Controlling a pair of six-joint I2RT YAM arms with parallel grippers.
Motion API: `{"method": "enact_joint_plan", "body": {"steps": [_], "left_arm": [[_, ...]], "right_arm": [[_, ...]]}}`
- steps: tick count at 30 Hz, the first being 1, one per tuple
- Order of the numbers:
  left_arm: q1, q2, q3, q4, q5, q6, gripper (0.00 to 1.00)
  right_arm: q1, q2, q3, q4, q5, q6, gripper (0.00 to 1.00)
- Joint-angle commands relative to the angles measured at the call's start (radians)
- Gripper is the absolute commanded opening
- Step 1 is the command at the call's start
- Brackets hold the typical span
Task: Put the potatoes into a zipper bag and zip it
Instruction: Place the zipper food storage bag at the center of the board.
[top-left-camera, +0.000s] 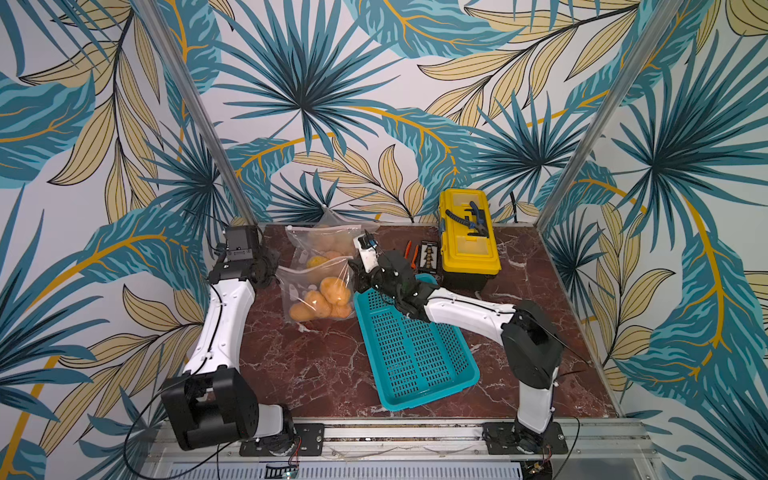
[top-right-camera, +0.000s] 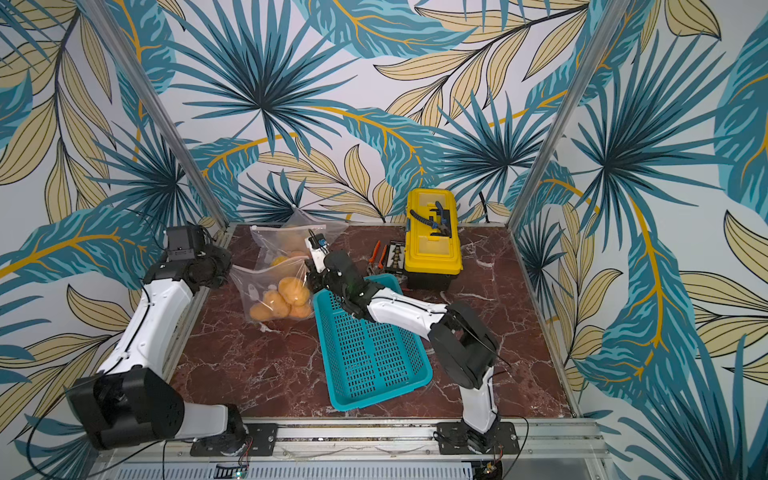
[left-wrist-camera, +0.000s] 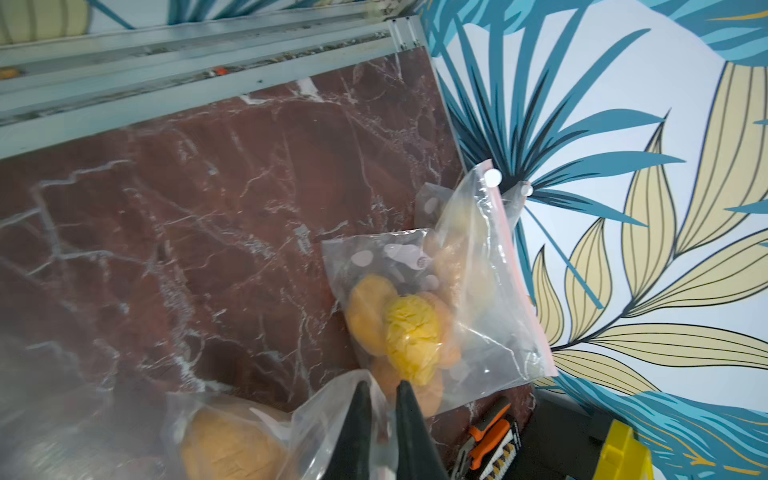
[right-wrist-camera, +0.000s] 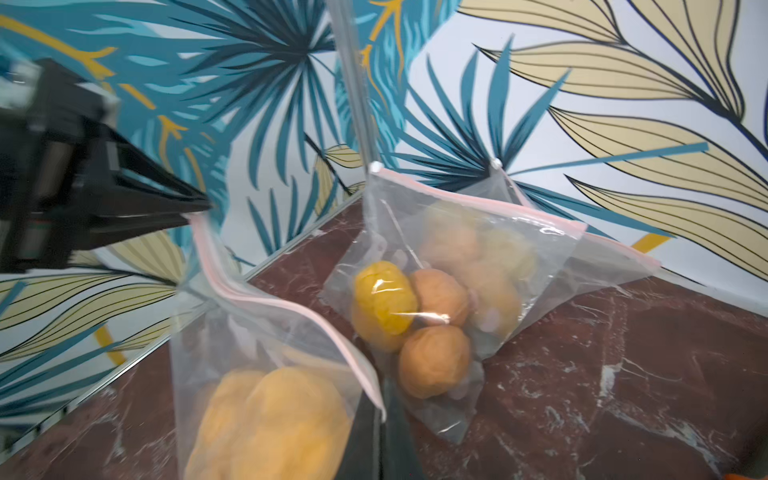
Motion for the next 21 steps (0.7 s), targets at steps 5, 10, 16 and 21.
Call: {"method": "enact_joint_plan", "body": {"steps": [5,10,16,21], "left_arm": [[-0.004,0.226,0.176,0.021,0.078,0.052,0.01],[-0.029,0.339,0.273,0.021,0.105,0.079,0.22],[-0.044,0.318,0.266,0.020,0.071,0.094,0.85],[-0.046,0.209,0.189,0.020,-0.017,0.091,0.99]], "right_arm": [[-0.109,0.230,0.349,-0.349,-0.147,0.100,0.01],[-0.141,0.226,0.386,-0.377,-0.140,0.089,0.13],[-0.178,0.086,0.348,-0.471,-0.063,0.045,0.79],[-0.233,-0.177,0.141,-0.477,-0.005,0.040,0.99]]}}
